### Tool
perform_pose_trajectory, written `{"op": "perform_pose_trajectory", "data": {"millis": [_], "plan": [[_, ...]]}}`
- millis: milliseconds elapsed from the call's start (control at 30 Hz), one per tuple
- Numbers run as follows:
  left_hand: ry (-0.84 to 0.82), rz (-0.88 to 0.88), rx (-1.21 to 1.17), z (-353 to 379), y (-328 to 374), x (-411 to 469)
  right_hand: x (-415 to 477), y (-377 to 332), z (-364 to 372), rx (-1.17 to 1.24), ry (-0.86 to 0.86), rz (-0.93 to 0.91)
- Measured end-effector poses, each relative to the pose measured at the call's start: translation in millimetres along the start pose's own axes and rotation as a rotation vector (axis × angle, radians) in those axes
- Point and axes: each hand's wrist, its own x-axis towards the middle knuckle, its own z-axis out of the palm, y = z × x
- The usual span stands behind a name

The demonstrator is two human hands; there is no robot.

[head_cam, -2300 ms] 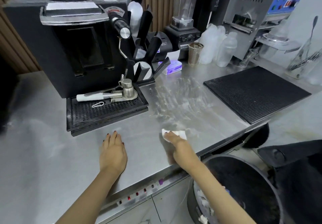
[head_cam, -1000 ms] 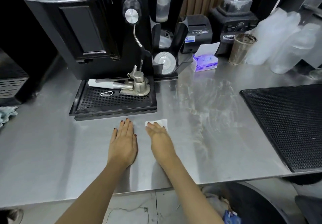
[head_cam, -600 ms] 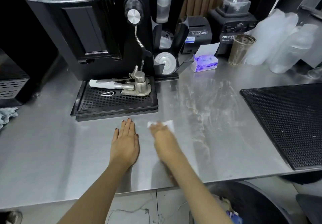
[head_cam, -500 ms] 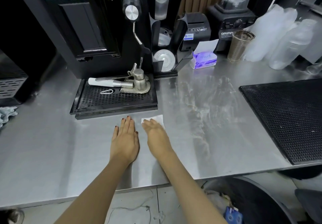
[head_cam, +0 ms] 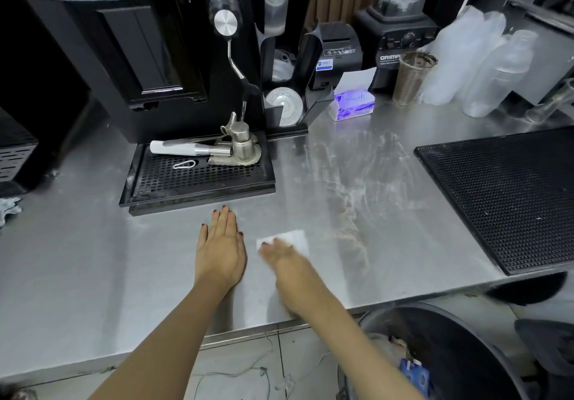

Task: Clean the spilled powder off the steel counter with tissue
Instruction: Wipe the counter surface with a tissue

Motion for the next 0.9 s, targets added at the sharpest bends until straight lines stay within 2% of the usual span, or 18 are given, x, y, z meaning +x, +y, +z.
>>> {"op": "perform_pose_trajectory", "data": {"millis": [67, 300, 400, 533, 600, 767, 833, 900], "plan": [[0.006, 0.006, 0.001, 0.2, 0.0, -0.2, -15.1, 7.6, 3.6, -0.010, 0.025, -0.042], [0.006, 0.011, 0.012, -0.9, -0.5, 0.0, -12.3, 65.5, -58.9, -0.025, 0.259, 0.257], [0.014, 0.029, 0.007, -1.3, 2.4, -1.6, -26.5, 48.7, -58.9, 0.011, 0.273, 0.192], [0.068, 0.222, -0.053, 1.0, 21.5, -5.8, -55.2, 43.2, -18.9, -0.020, 0.030, -0.030], [0.033, 0.279, -0.067, 5.7, 41.9, -4.6, -57.4, 64.1, -27.3, -0.046, 0.067, 0.022], [-0.034, 0.259, -0.037, 16.9, 75.1, 9.1, -43.5, 91.7, -82.0, -0.064, 0.266, 0.236], [-0.036, 0.223, -0.028, 18.6, 77.1, 15.3, -43.8, 86.4, -81.2, -0.035, 0.271, 0.222], [-0.037, 0.192, -0.023, 19.9, 77.4, 19.0, -50.9, 73.9, -60.8, -0.024, 0.198, 0.090]]}}
